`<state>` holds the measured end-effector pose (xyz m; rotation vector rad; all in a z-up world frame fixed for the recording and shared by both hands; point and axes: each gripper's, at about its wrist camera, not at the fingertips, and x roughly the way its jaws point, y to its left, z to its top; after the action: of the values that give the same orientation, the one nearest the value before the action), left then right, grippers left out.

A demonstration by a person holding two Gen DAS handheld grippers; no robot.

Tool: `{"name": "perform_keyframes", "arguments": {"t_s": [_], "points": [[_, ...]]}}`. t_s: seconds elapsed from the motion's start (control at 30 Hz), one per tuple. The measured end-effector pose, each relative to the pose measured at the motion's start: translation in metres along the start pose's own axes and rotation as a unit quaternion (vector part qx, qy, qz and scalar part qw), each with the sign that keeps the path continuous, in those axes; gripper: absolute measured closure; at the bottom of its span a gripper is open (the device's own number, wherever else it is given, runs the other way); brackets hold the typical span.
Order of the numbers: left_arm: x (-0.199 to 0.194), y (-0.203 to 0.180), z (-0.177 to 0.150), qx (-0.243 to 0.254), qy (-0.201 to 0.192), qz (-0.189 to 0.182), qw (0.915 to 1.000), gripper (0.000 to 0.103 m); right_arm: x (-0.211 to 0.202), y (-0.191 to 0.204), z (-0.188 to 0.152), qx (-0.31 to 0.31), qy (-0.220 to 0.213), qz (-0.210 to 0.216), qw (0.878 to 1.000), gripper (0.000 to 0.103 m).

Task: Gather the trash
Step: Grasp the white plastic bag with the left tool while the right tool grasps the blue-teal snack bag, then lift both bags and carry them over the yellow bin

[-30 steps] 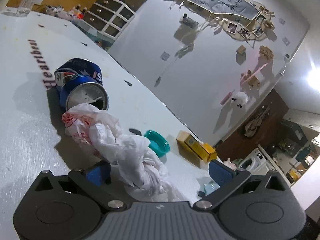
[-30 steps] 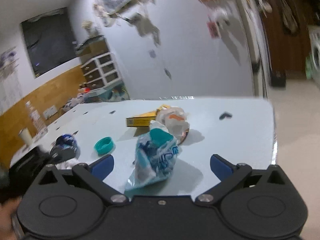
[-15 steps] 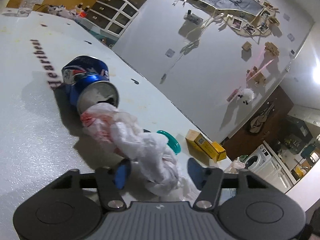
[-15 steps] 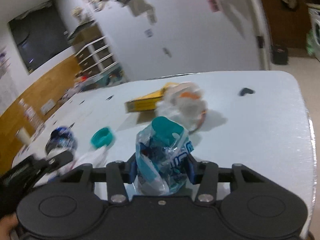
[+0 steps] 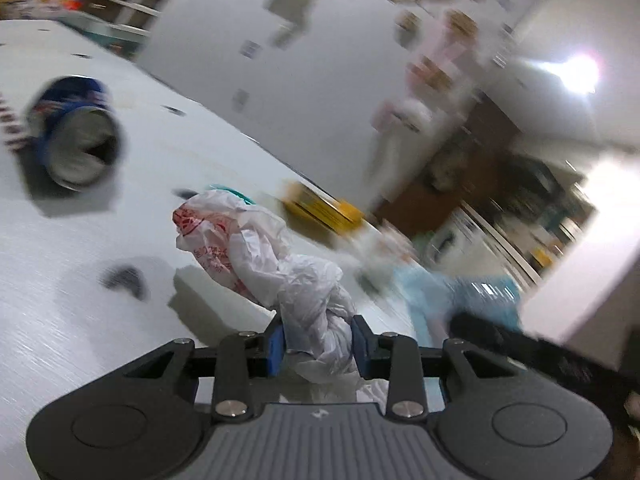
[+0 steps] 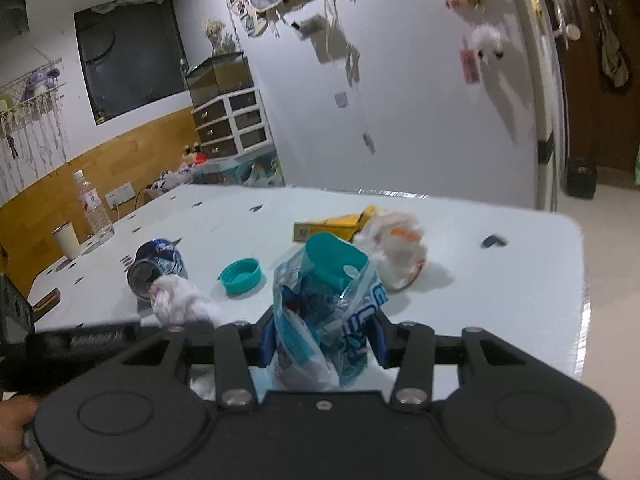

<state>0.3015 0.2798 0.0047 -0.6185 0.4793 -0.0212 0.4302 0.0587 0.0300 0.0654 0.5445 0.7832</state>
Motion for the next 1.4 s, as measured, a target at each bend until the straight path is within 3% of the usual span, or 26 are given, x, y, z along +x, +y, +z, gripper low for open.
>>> {"name": "perform_keyframes", "arguments": {"t_s": [0.17, 0.23, 0.3, 0.37, 0.5, 0.63, 0.73, 1.0, 1.13, 1.4], "points": [[0.005, -0.016, -0.013, 0.022, 0.055, -0.090, 0.9942, 0.068, -0.015, -0.015, -0.006, -0.008, -0.010, -0.013, 1.000, 0.057], [0.009, -0.020, -0.017, 0.030, 0.068, -0.096, 0.9926, 0.068, -0.018, -0.019, -0.010, -0.014, -0.004, -0.014, 1.000, 0.057], [0.014, -0.020, -0.020, 0.028, 0.077, -0.089, 0.9927, 0.065, -0.021, -0.020, -0.015, -0.021, 0.003, -0.012, 1.000, 0.056], [0.017, -0.018, -0.022, 0.019, 0.080, -0.079, 0.9934, 0.054, -0.024, -0.020, -0.020, -0.031, 0.010, -0.003, 0.999, 0.056], [0.018, -0.016, -0.017, 0.005, 0.059, -0.069, 0.9958, 0.042, -0.027, -0.020, -0.031, -0.031, 0.027, 0.027, 0.999, 0.056], [0.019, -0.020, -0.017, 0.009, 0.052, -0.061, 0.9968, 0.045, -0.025, -0.012, -0.038, -0.042, 0.039, 0.044, 0.997, 0.056], [0.018, -0.022, -0.018, 0.019, 0.050, -0.037, 0.9979, 0.063, -0.023, -0.006, -0.040, -0.045, 0.039, 0.049, 0.997, 0.056], [0.000, -0.039, -0.022, 0.067, 0.022, 0.004, 0.9975, 0.064, -0.038, -0.007, -0.041, -0.047, 0.031, 0.032, 0.998, 0.056], [-0.013, -0.060, -0.030, 0.135, -0.001, 0.047, 0.9897, 0.064, -0.058, -0.014, -0.042, -0.050, 0.007, 0.011, 0.999, 0.057], [-0.015, -0.092, -0.052, 0.181, -0.002, 0.062, 0.9815, 0.064, -0.101, -0.035, -0.049, -0.039, -0.025, -0.013, 0.999, 0.057]]}}
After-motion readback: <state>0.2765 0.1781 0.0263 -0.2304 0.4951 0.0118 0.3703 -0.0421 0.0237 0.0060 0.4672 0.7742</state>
